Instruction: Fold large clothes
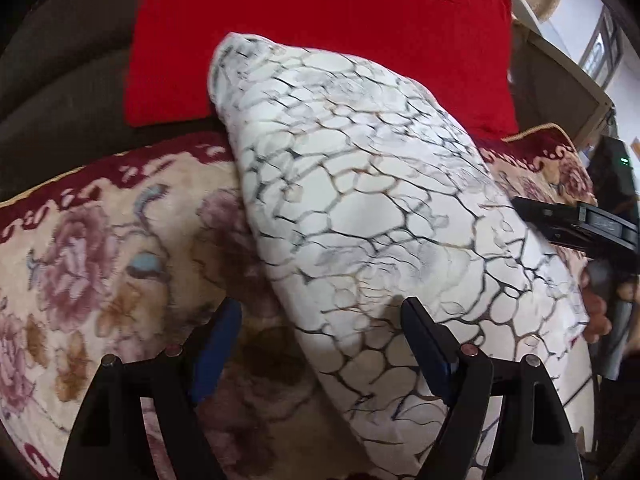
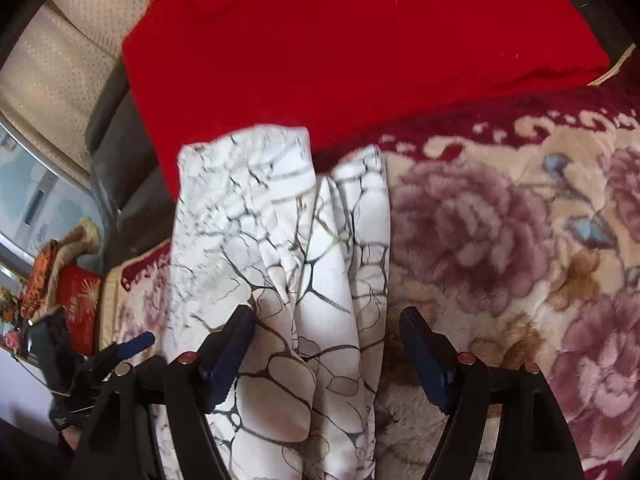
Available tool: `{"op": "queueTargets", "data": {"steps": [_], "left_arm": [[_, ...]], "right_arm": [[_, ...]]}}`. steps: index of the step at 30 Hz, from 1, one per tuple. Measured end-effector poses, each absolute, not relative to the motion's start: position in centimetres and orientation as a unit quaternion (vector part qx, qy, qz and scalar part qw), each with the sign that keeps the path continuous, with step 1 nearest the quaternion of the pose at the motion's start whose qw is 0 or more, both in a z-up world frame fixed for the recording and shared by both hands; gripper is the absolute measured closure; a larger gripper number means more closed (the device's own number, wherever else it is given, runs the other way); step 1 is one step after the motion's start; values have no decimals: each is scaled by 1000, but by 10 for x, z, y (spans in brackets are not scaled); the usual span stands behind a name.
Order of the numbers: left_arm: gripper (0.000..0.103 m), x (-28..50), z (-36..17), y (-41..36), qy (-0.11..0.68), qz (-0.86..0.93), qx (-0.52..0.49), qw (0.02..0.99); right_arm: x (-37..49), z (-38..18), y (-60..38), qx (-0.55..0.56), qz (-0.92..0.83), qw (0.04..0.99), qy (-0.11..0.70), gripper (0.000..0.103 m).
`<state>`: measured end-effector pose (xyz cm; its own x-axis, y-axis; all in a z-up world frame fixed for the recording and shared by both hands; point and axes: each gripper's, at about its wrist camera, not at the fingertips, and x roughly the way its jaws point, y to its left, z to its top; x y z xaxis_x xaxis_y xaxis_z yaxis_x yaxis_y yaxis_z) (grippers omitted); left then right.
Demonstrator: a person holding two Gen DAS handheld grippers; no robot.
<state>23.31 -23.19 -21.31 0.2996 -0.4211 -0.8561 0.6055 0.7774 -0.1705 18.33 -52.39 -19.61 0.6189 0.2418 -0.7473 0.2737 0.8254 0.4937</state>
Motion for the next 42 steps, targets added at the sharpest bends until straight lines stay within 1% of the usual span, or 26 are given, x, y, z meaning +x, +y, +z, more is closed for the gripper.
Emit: {"op": "queueTargets", "data": {"steps": [2,4,8,13,16,19,24,26,27,28,30,31,33,35,42], "left_arm": [[21,231,-217,-236,502,-332,88,794],[21,229,-218,-240,500,-332,91,795],[20,220,-213,-250,478,-317,116,811],[19,203,-208,-265,438,-296,177,830],[18,198,-205,-268,430,-290,192,833],[18,195,-203,-272,429,-287,196,834],[18,196,-203,-272,425,-284,204,835],[18,195,-203,-271,423,-283,206,836],[18,195,-203,-271,423,-283,206,836],[18,195,-203,-271,424,-283,205,836],[18,196,-203,-271,425,-283,204,835],[18,196,-203,-271,425,-283,204,835],[18,197,-205,-271,428,-280,206,834],[18,197,-205,-271,428,-279,206,835],[18,199,-198,-263,423,-274,203,840]], "right_arm": [[186,-204,-527,300,-10,847,438,17],[186,-213,-534,322,-2,841,434,14],[183,-222,-541,347,15,840,417,12],[177,-224,-542,355,28,843,404,12],[175,-224,-543,348,33,845,405,12],[175,-211,-541,334,15,849,409,12],[177,-166,-526,267,-18,889,371,12],[185,-153,-512,237,-11,897,373,15],[191,-149,-504,221,-8,900,376,21],[196,-148,-498,210,-7,900,381,30],[207,-154,-486,188,-10,895,405,38],[215,-164,-481,182,-14,886,426,40],[229,-194,-479,184,-22,864,467,40],[230,-205,-485,204,-19,862,464,39],[207,-185,-495,239,-11,863,446,37]]}}
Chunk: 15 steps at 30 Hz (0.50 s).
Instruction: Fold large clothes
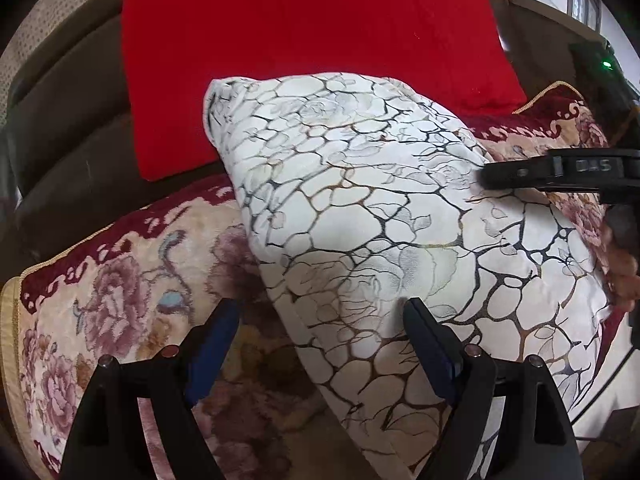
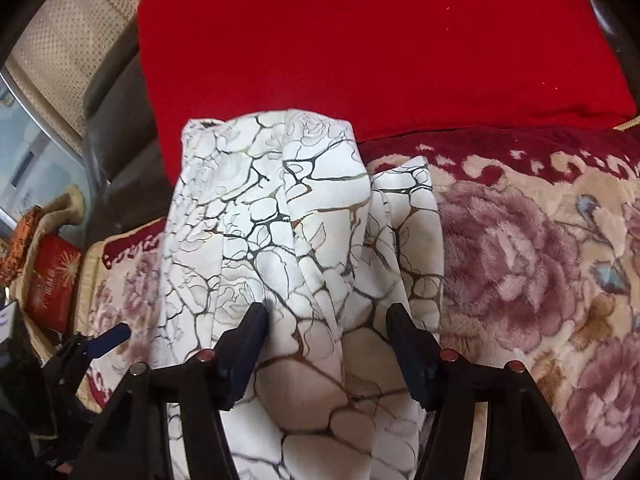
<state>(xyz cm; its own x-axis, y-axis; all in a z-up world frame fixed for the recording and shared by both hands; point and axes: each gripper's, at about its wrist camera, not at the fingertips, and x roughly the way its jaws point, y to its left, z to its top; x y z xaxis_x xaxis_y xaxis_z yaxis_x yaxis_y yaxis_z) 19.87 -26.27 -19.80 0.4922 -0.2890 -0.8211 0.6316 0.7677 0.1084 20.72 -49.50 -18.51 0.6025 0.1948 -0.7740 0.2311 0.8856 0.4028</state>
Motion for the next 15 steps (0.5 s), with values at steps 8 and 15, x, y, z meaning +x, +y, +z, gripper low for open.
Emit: {"op": "queueTargets", "data": {"steps": [8,15], "left_arm": [[17,231,-187,-223,474,-289,93,826],[17,247,-225,-226,559,-341,-10,756]], "right_arm": [[183,-179,-528,289,0,851,439,26],[186,-215,-542,360,27,819,446,15]]}}
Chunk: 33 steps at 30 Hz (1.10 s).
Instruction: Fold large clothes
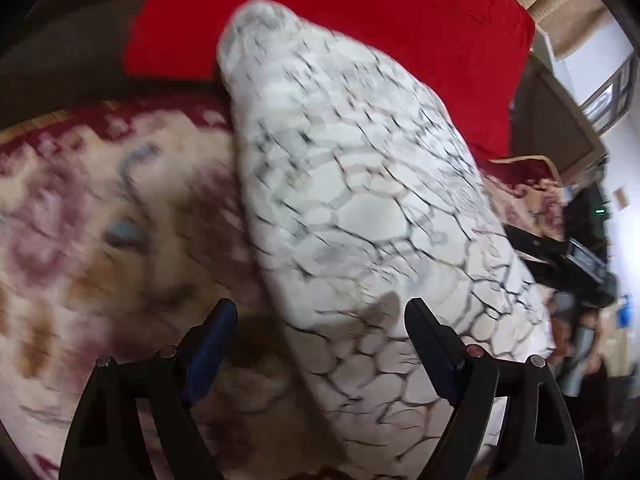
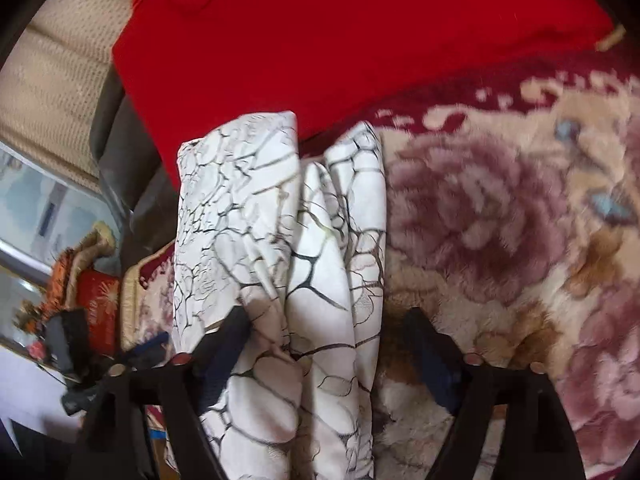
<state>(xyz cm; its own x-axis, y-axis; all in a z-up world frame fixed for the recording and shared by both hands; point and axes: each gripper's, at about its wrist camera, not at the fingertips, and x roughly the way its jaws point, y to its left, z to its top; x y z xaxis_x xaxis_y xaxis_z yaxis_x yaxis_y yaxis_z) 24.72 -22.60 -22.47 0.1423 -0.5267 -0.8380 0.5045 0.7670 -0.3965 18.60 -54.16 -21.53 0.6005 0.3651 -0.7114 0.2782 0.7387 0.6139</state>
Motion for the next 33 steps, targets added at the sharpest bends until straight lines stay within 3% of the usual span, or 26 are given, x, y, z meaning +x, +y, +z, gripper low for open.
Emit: {"op": "queueTargets", "data": {"steps": [2,5,9,14,20,22,24,28,33], "left_arm": [[17,246,-236,-232,572,-365,-35,734],[11,245,-243,-236,571,-373,-49,730],[10,243,-247,-233,567,-375,-70,730],[11,241,-250,-232,557,-375,-77,737],[29,227,-245,-231,539,-358,-71,760],[43,226,-241,-229,530,-360,-74,764],[50,224,-235,-227,523,-367,-77,765],[57,221,-229,-226,519,-371,-77,766],[58,215,-212,-214,503,-363,-68,781]], "right_arm": [[184,-221,-546,381,33,816,433,11],[181,-220,-545,385,47,820,421,11],[188,-227,-525,421,140,786,430,13],[192,-228,-498,362,109,813,443,27],[173,-225,-495,350,94,829,426,45],[170,-219,-485,336,86,837,422,48],[171,-215,-475,330,86,842,418,51],[169,-201,-464,334,105,844,407,56],[166,-187,-450,341,128,842,397,58]]}}
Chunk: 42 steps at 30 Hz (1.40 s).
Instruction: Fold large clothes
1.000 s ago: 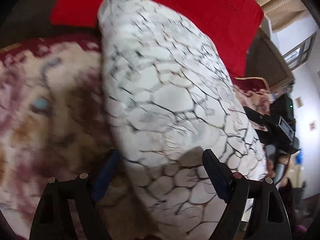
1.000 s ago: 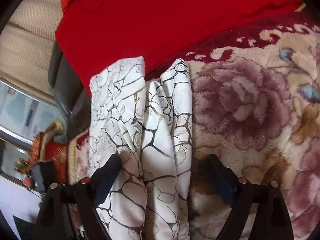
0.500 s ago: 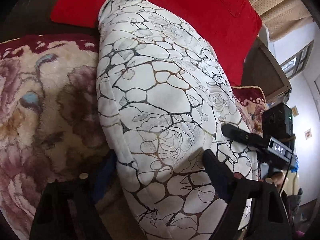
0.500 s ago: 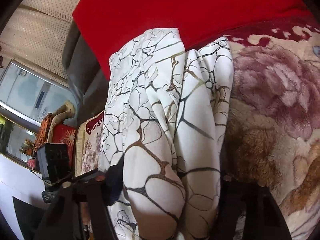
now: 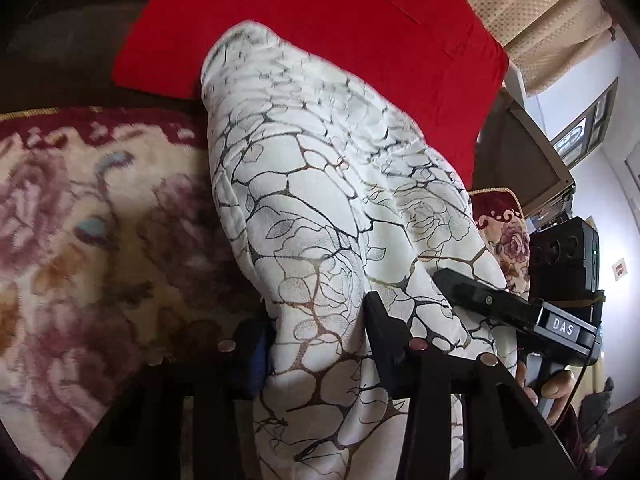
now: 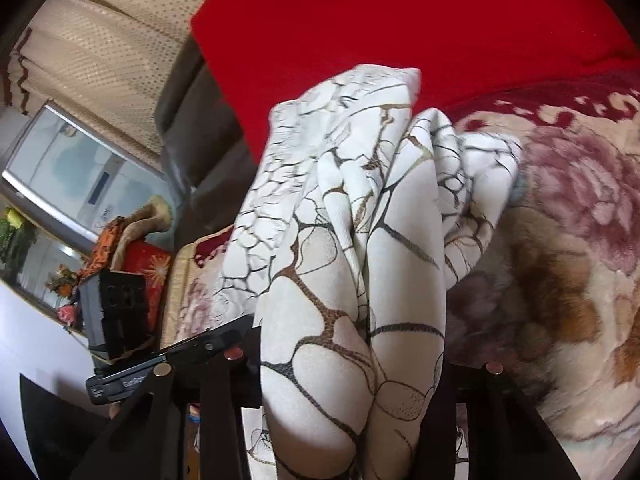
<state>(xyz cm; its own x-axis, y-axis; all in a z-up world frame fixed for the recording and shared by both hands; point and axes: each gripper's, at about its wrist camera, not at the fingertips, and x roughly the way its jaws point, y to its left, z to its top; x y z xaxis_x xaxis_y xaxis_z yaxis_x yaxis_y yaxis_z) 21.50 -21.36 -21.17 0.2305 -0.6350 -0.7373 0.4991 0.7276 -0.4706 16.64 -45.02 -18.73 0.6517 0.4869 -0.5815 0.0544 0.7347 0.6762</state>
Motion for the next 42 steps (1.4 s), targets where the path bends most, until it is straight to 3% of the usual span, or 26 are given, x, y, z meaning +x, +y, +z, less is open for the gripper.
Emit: {"op": "queueTargets", "data": {"steps": [8,12,14,18,31,42], "left_arm": [[58,192,-171,-179,462,-327,-30,823],[58,180,-191,-182,476,-290,17,830],[49,179,-210,-187,484,-267,42,832],[47,168,-208,-199,456,-263,89,845],[44,153,-204,-194,454,-235,83,855],[44,137,-193,-192,439,-221,107,864]], "right_arm": [[165,-173,-417,338,175,848,369,59],[161,-200,-407,358,180,833,381,59],[162,-223,-407,360,159,826,403,58],[153,-253,-424,422,148,795,410,53],[132,-186,-392,235,54,866,439,49],[101,-130,-386,182,48,909,371,49]]}}
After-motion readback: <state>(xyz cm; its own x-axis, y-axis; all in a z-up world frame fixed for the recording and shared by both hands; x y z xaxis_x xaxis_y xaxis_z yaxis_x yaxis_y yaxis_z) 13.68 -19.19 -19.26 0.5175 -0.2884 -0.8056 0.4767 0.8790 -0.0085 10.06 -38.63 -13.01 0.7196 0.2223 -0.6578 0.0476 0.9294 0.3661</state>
